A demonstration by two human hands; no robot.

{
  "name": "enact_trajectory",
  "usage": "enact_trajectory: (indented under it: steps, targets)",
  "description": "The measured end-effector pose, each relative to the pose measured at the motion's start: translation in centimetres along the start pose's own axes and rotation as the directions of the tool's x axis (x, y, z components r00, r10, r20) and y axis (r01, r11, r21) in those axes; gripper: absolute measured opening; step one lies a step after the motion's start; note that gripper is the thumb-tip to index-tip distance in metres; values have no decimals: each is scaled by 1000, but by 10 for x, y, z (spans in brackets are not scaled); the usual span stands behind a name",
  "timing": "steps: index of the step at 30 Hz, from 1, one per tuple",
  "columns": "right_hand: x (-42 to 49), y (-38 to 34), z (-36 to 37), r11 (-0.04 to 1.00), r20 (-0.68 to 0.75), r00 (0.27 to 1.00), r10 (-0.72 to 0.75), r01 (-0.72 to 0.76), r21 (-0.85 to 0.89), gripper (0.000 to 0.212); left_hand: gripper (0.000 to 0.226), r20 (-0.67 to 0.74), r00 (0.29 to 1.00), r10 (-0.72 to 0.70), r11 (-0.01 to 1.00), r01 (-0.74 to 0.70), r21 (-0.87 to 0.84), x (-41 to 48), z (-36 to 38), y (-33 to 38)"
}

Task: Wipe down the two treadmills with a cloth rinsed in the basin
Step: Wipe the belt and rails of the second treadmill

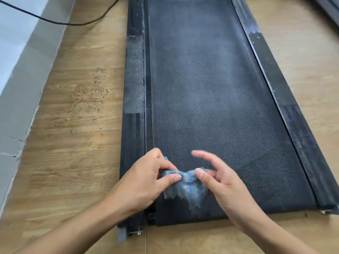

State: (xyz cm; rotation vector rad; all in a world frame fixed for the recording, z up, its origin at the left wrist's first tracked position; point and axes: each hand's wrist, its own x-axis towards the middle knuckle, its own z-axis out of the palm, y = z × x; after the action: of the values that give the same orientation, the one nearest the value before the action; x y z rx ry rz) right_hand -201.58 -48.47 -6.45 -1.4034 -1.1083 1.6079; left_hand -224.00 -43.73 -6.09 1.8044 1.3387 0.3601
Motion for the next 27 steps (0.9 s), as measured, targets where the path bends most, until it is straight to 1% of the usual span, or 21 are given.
enact_trajectory:
  steps: [2,4,6,7,8,9,10,12,13,14,15,16,17,18,19,20,22,23,24,26,27]
  targets:
    - [2,-4,-7,970,45,999,-29,39,-240,32,13,38,994,98,995,-99,21,1,1,3]
    - [6,-8,-15,892,54,996,-76,92,-443,29,19,61,989,135,991,-135,-2,6,1,3]
    - [15,-13,-28,881,56,992,-112,125,-455,24,24,42,995,86,995,-84,-54,16,0,-1]
    - [23,-18,-38,902,31,995,-98,102,-420,22,27,21,999,43,996,-41,-80,24,-2,-7]
    - [35,-23,-55,916,-32,996,-81,61,-397,22,32,-3,1000,1,997,-2,-80,32,-6,-15]
    - [51,-28,-74,915,-117,989,-90,36,-402,24,37,-38,999,-26,999,24,-40,39,-11,-26]
    - [70,-34,-98,896,-212,967,-140,33,-442,26,42,-79,997,-23,998,27,53,47,-18,-38]
    - [109,-47,-146,823,-356,885,-299,50,-566,25,57,-104,994,34,958,-3,288,58,-33,-60]
    - [126,-54,-168,769,-398,834,-381,48,-637,23,66,-82,996,28,924,5,382,62,-36,-72]
    - [141,-58,-187,710,-415,787,-456,42,-702,20,74,-64,998,-14,895,41,445,64,-34,-79]
    - [158,-61,-205,650,-401,764,-506,33,-759,19,81,-66,994,-86,870,107,480,64,-26,-84]
    - [174,-59,-222,594,-372,775,-511,5,-805,22,86,-106,981,-162,850,193,490,63,-13,-86]
    - [187,-54,-234,539,-336,818,-467,-38,-842,25,88,-167,962,-217,825,272,496,64,4,-88]
    - [197,-45,-243,492,-304,876,-375,-91,-866,27,86,-244,945,-216,803,314,507,64,20,-89]
    - [204,-35,-247,452,-281,913,-294,-127,-883,29,85,-316,930,-186,794,332,510,65,31,-87]
    - [209,-23,-249,432,-268,923,-276,-131,-892,32,84,-370,916,-154,795,338,503,65,38,-86]
    - [220,-6,-252,436,-292,878,-378,-109,-893,41,80,-442,887,-131,813,351,464,69,43,-90]
    - [227,-5,-250,443,-302,862,-407,-102,-891,53,78,-452,883,-122,819,347,457,70,43,-91]
    - [232,-3,-248,434,-294,875,-384,-110,-894,68,76,-452,884,-118,816,346,463,69,43,-91]
    - [243,2,-240,344,-296,914,-277,-193,-919,88,76,-454,885,-107,807,344,481,68,47,-90]
    - [247,6,-235,303,-331,907,-259,-249,-920,95,76,-455,885,-103,806,342,483,68,49,-90]
